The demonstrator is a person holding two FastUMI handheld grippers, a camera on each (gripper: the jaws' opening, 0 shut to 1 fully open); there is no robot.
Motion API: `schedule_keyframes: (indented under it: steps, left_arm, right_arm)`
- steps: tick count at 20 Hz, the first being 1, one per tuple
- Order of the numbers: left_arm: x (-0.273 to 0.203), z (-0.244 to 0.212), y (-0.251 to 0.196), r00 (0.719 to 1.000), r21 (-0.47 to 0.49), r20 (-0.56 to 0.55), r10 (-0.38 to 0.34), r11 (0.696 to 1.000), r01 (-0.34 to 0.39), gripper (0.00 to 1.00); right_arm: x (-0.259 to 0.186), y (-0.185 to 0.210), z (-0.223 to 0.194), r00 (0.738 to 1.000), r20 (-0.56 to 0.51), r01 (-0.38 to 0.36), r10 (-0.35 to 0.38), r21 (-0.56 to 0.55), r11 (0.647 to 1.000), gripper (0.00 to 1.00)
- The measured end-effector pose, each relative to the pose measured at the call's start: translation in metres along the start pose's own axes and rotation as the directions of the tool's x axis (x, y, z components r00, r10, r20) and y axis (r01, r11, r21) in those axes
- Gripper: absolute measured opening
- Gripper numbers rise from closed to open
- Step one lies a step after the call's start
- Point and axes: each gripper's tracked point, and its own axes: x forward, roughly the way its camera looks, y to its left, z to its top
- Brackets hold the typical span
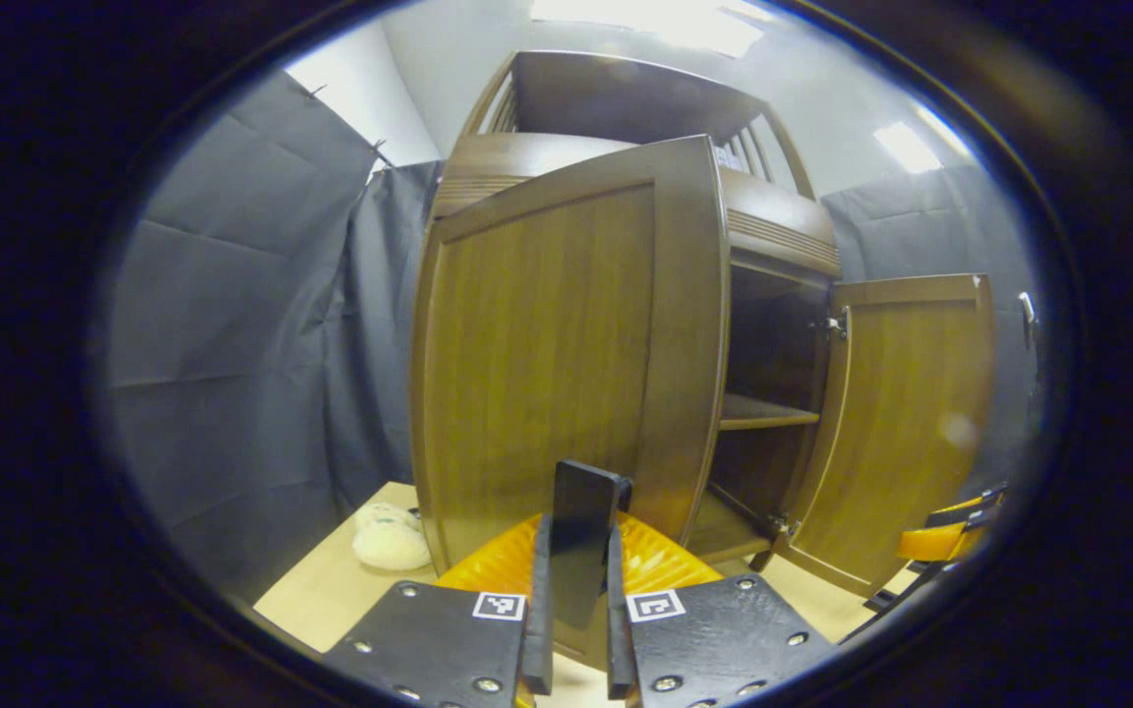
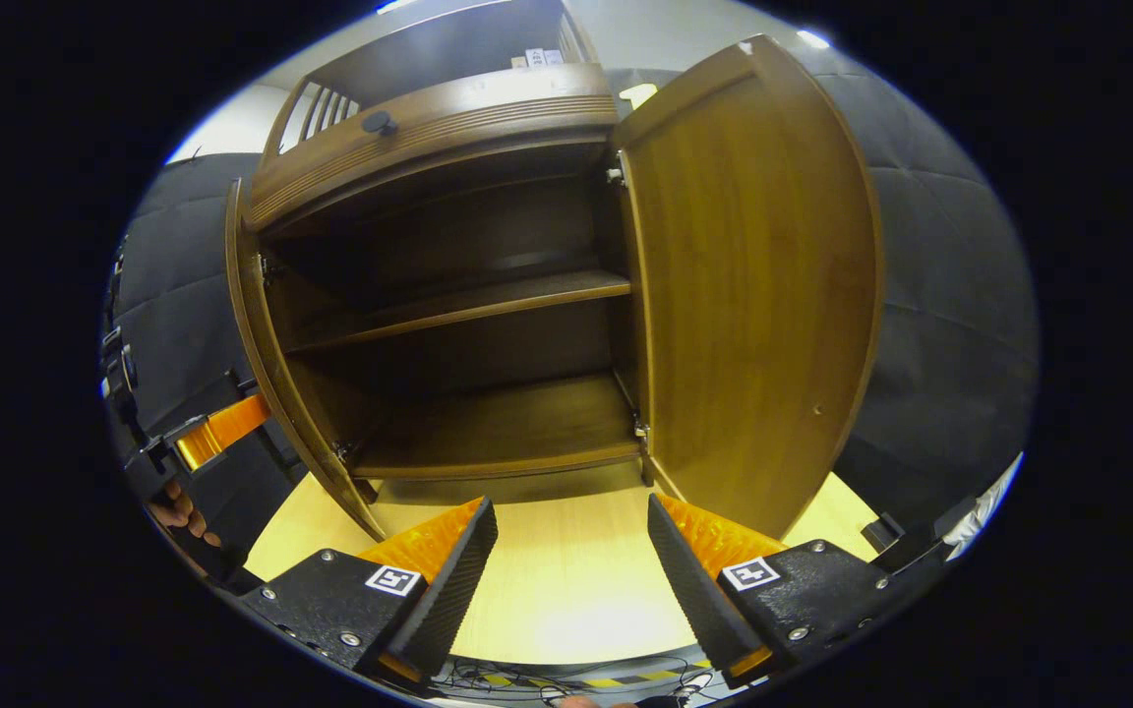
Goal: Open the right door of the double-door shoe cabinet with the right hand, and open the left door with the left hand.
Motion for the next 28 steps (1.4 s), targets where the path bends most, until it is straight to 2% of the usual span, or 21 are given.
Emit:
schedule_keyframes:
  steps: [2,3,7,8,10,12,14,16,17,18,19,20,21,22,24,26,27,28]
  left_arm:
    - [-0.008,0.002,0.01,1.0,-0.003,0.004,0.012,1.0,-0.012,0.22]
    - [-0.011,0.004,0.016,1.0,-0.005,0.006,0.02,1.0,-0.02,0.26]
    - [-0.029,0.005,0.04,0.999,-0.015,0.013,0.05,0.999,-0.05,0.15]
    - [-0.033,0.004,0.046,0.998,-0.019,0.015,0.055,0.998,-0.055,0.15]
    - [-0.041,0.003,0.059,0.998,-0.017,0.022,0.063,0.998,-0.063,0.29]
    - [-0.05,0.004,0.072,0.995,-0.002,0.015,0.095,0.995,-0.095,0.29]
    - [-0.052,0.005,0.085,0.991,0.012,0.014,0.131,0.991,-0.132,0.07]
    - [-0.059,0.005,0.099,0.988,-0.007,0.02,0.151,0.989,-0.151,0.07]
    - [-0.064,0.007,0.109,0.987,-0.02,0.023,0.162,0.987,-0.161,0.14]
    - [-0.069,0.007,0.118,0.985,-0.029,0.025,0.173,0.985,-0.172,0.0]
    - [-0.071,0.007,0.128,0.982,-0.034,0.027,0.188,0.982,-0.187,0.07]
    - [-0.071,0.008,0.137,0.981,-0.038,0.031,0.192,0.981,-0.191,0.02]
    - [-0.075,0.008,0.144,0.98,-0.045,0.033,0.194,0.98,-0.193,0.04]
    - [-0.076,0.008,0.15,0.982,-0.05,0.037,0.184,0.982,-0.182,0.07]
    - [-0.076,0.01,0.159,0.987,-0.041,0.045,0.152,0.988,-0.15,0.06]
    - [-0.078,0.013,0.172,0.991,-0.019,0.054,0.123,0.992,-0.122,0.14]
    - [-0.078,0.011,0.182,0.992,-0.012,0.053,0.117,0.993,-0.116,0.14]
    - [-0.078,0.011,0.188,0.993,-0.008,0.052,0.106,0.994,-0.106,0.07]
  right_arm:
    - [0.001,0.007,-0.001,1.0,-0.007,-0.023,0.022,-0.005,1.0,0.95]
    - [0.002,0.01,-0.002,0.999,-0.008,-0.033,0.033,-0.008,0.999,0.95]
    - [0.004,0.02,-0.005,0.997,-0.019,-0.069,0.069,-0.02,0.997,0.95]
    - [0.005,0.023,-0.006,0.997,-0.022,-0.077,0.077,-0.02,0.997,0.95]
    - [0.006,0.027,-0.007,0.996,-0.03,-0.09,0.089,-0.02,0.996,0.95]
    - [0.004,0.031,-0.011,0.994,-0.042,-0.1,0.099,-0.019,0.995,0.92]
    - [0.004,0.033,-0.012,0.993,-0.051,-0.106,0.105,-0.016,0.994,0.95]
    - [0.005,0.034,-0.012,0.992,-0.056,-0.11,0.109,-0.013,0.994,0.95]
    - [0.005,0.035,-0.013,0.992,-0.057,-0.113,0.112,-0.013,0.994,0.95]
    - [0.005,0.036,-0.012,0.992,-0.058,-0.115,0.114,-0.015,0.993,0.95]
    - [0.006,0.035,-0.011,0.992,-0.057,-0.117,0.115,-0.02,0.993,0.95]
    - [0.006,0.035,-0.01,0.992,-0.054,-0.117,0.115,-0.026,0.993,0.92]
    - [0.007,0.034,-0.01,0.992,-0.051,-0.116,0.114,-0.034,0.993,0.95]
    - [0.007,0.033,-0.009,0.992,-0.049,-0.115,0.113,-0.041,0.993,0.92]
    - [0.007,0.031,-0.008,0.993,-0.05,-0.11,0.108,-0.055,0.992,0.92]
    - [0.006,0.03,-0.006,0.994,-0.053,-0.104,0.101,-0.067,0.992,0.92]
    - [0.005,0.028,-0.005,0.994,-0.053,-0.099,0.096,-0.073,0.992,0.92]
    - [0.005,0.028,-0.003,0.994,-0.053,-0.095,0.091,-0.079,0.992,0.92]
